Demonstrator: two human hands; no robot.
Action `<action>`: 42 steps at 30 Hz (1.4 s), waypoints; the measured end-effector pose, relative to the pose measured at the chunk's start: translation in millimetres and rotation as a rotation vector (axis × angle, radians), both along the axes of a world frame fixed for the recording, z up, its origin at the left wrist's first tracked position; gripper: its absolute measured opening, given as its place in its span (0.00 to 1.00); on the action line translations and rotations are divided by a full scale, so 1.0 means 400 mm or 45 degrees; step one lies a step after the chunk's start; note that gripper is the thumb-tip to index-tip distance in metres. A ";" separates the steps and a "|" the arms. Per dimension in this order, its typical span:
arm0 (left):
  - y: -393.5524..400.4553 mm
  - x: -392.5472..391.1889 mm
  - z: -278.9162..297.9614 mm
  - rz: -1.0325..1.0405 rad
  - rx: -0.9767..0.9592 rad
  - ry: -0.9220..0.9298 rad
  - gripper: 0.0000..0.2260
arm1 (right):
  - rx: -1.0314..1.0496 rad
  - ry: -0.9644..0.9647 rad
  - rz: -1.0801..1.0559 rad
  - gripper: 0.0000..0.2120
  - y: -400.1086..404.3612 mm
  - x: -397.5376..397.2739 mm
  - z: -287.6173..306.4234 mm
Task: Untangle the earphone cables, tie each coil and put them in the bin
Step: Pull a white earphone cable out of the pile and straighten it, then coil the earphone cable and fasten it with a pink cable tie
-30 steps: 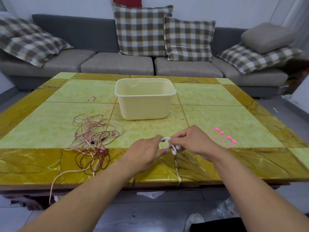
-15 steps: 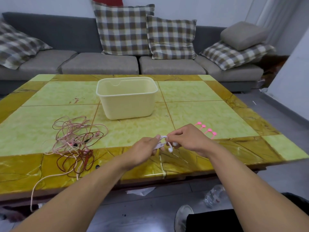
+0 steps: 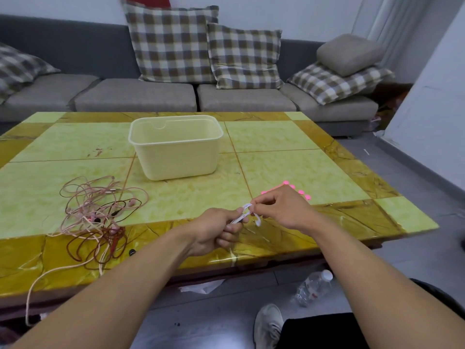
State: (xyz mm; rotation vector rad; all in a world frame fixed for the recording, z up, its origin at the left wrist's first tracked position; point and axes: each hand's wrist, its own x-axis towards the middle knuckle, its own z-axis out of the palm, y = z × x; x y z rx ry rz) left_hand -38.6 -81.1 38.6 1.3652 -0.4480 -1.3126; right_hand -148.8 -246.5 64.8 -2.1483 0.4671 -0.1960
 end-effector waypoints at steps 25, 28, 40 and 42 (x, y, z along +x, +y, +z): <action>-0.031 0.006 -0.037 0.100 -0.002 -0.781 0.18 | -0.658 0.475 -0.354 0.10 -0.253 -0.059 -0.113; -0.031 0.013 -0.042 0.106 -0.009 -0.750 0.18 | -0.642 0.493 -0.379 0.03 -0.258 -0.052 -0.111; -0.028 0.022 -0.027 0.182 -0.008 -0.649 0.17 | -0.288 0.027 -0.480 0.07 -0.125 -0.015 0.008; -0.026 0.019 -0.028 0.187 -0.004 -0.651 0.17 | -0.183 -0.111 -0.382 0.07 -0.050 0.015 0.044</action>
